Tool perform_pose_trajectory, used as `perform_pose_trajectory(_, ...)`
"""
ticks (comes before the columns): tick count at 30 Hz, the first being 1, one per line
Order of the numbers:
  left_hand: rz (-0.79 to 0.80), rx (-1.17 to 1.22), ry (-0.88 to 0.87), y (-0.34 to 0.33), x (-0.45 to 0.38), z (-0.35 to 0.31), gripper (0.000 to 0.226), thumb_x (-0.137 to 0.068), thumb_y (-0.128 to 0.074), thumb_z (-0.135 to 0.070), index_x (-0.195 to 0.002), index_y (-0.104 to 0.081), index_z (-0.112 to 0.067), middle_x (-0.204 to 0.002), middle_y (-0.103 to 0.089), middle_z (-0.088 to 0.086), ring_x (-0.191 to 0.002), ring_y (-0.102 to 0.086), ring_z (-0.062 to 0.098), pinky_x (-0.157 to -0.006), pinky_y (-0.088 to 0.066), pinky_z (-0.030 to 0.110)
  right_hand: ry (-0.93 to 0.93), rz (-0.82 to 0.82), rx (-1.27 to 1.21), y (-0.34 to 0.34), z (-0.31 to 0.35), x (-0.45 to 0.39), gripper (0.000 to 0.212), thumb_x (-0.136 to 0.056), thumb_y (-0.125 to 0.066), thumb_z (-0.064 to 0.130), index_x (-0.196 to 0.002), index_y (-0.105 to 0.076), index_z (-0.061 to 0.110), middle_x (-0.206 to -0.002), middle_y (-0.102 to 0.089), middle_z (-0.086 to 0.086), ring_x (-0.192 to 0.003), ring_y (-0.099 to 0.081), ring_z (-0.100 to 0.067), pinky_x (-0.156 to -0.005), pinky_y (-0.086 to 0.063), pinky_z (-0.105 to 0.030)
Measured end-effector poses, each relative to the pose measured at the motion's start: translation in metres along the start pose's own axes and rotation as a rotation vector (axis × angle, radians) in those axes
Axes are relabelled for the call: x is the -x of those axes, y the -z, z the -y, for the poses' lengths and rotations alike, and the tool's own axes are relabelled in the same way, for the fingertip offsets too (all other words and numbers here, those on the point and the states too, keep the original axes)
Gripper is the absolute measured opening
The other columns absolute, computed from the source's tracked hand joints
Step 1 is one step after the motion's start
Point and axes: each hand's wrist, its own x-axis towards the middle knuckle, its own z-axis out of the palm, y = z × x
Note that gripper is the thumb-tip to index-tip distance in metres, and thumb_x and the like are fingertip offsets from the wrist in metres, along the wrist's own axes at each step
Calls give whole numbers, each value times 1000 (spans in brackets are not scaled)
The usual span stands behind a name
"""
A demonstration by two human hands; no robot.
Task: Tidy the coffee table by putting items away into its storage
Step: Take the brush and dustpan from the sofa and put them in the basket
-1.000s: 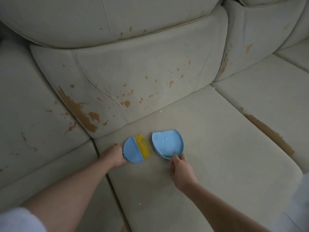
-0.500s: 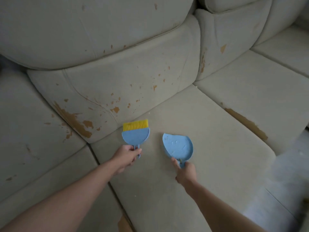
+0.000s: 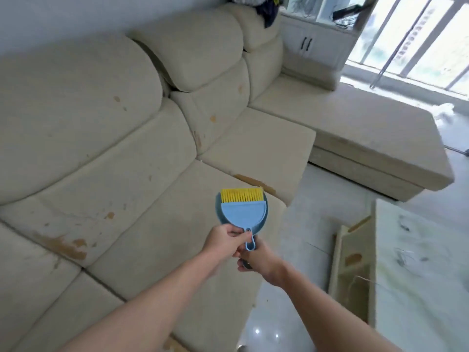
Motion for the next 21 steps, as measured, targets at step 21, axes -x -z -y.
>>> perform_pose_trajectory(21,390,-270,-158,-342,275,-25,19,-71,-87,-23,-70,-74,-9,-72,-75,8,-58,-72,16,-60,-62,30,8,-349,-690,215,-121,406,45,-94,-33,6,-133,-54,-2,-126,-62,-24,-101,-61,-33,-82,-53,-41)
